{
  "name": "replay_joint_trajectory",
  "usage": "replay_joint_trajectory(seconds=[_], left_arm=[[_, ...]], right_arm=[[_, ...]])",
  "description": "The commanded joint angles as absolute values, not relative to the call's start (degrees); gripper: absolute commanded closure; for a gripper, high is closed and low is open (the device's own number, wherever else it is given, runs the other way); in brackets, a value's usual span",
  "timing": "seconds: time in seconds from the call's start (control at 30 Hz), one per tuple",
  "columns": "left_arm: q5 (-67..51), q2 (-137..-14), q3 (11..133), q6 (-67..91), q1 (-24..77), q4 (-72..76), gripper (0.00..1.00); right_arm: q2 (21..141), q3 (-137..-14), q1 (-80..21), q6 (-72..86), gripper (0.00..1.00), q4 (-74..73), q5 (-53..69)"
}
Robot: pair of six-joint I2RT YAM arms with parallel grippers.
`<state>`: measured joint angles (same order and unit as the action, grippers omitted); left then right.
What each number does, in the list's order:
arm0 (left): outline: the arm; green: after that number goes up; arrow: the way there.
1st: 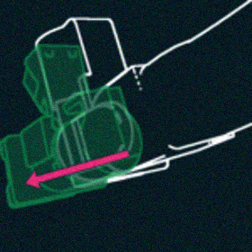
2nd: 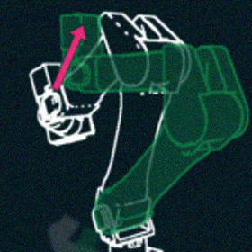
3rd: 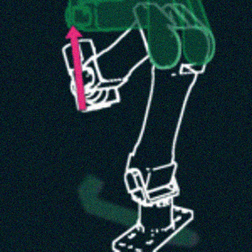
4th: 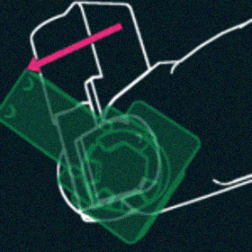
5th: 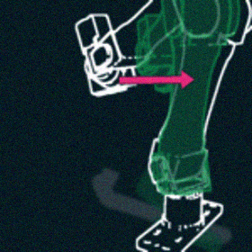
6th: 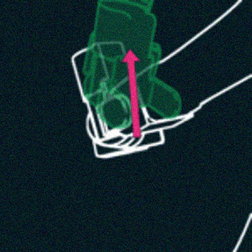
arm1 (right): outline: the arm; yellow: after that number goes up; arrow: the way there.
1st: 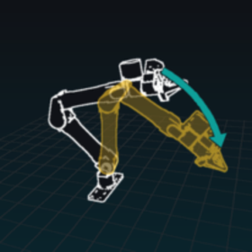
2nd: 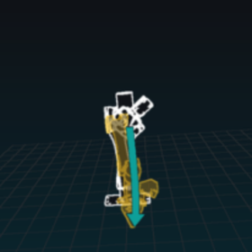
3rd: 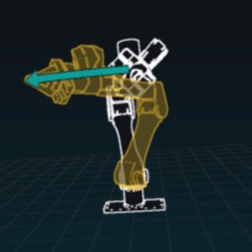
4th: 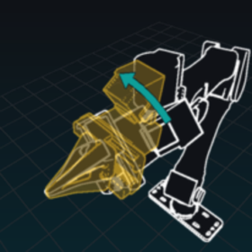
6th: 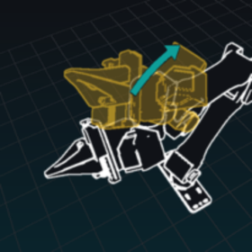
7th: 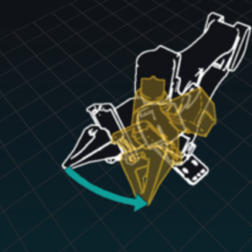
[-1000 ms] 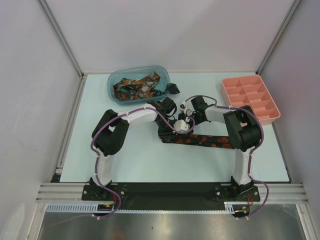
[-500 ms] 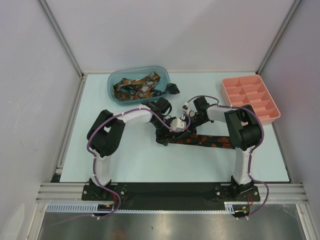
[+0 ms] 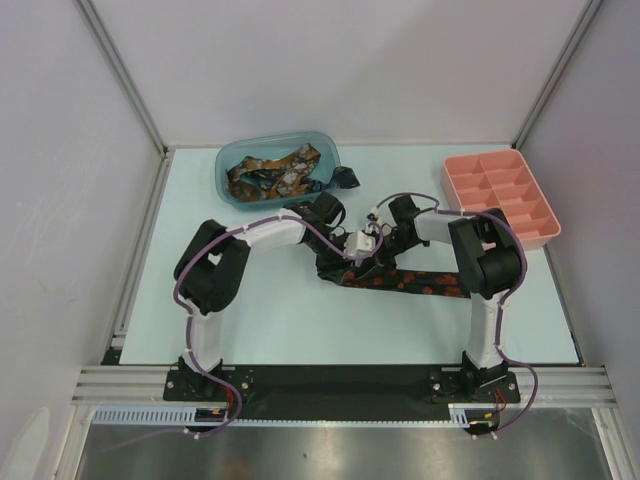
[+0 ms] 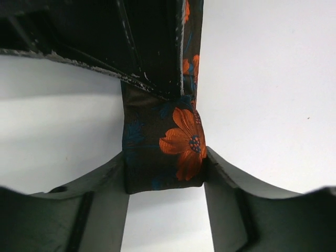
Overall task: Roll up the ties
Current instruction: Roll the tie at the center of the board.
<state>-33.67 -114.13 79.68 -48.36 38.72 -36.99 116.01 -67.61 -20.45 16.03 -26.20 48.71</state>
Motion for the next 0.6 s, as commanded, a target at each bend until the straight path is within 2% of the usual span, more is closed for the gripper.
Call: replay_joint_trajectory(seconds=[0.0,0.2,0.47,0.57], left_arm=[[-37.9,-113.5,84.2,-47.0,40.3,-35.1,0.46],[-38.2,-116.9,88.3,-45.3,43.0,-35.1,0.51],[-34.5,-120.8,86.7,-44.6,46.1,-35.8,0.55],[-32.3,-121.6,85.3,-44.6,46.2,-36.0,0.59]], right_arm=[[119.0,-67.6,-20.5,13.9,1.0,-27.1,42.6],[119.2,-67.6,-20.6,14.6,1.0,-26.0,44.1],[116.5,-66.2,-20.3,15.1,1.0,-24.5,47.5],[113.9,-65.3,-19.7,14.5,0.92,-25.7,48.8]])
